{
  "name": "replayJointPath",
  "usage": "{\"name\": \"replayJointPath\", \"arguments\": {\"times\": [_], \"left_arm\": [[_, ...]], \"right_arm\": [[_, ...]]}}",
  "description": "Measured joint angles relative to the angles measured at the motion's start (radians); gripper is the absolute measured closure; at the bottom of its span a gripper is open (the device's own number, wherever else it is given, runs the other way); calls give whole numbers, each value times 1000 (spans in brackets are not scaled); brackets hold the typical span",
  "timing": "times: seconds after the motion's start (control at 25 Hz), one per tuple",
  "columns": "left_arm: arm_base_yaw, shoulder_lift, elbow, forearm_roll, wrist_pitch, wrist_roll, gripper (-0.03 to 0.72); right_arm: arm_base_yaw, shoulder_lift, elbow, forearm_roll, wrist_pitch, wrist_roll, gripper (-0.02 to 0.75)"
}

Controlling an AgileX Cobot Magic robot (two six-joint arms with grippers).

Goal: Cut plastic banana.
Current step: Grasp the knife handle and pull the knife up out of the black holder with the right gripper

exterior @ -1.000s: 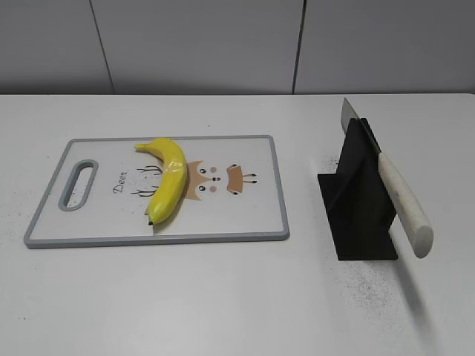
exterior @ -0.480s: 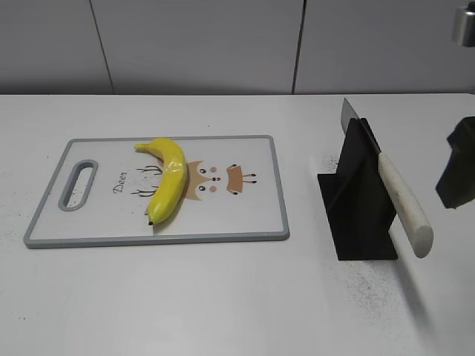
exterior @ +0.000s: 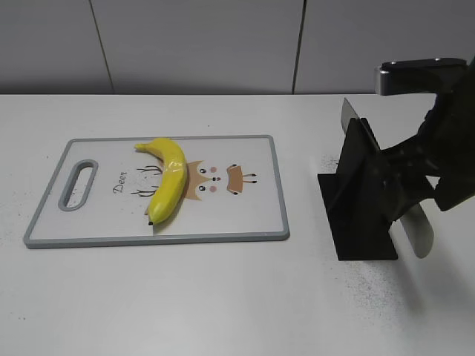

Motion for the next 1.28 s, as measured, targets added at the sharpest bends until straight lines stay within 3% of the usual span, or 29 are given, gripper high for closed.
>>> {"name": "replayJointPath", "arguments": {"times": [0.36,0.44,0.52,0.56,1.28], "left_arm": [[0,0,0,0,0,0,135],[0,0,0,0,0,0,135],[0,0,0,0,0,0,135],[0,0,0,0,0,0,135],[0,0,0,0,0,0,135]], "right_arm": [[0,123,0,0,-25,5,253],[0,126,0,0,-25,5,359],[1,126,0,7,-21,6,541],[1,126,0,8,-14,26,567],[1,-15,-46,-1,50,84,573]]}}
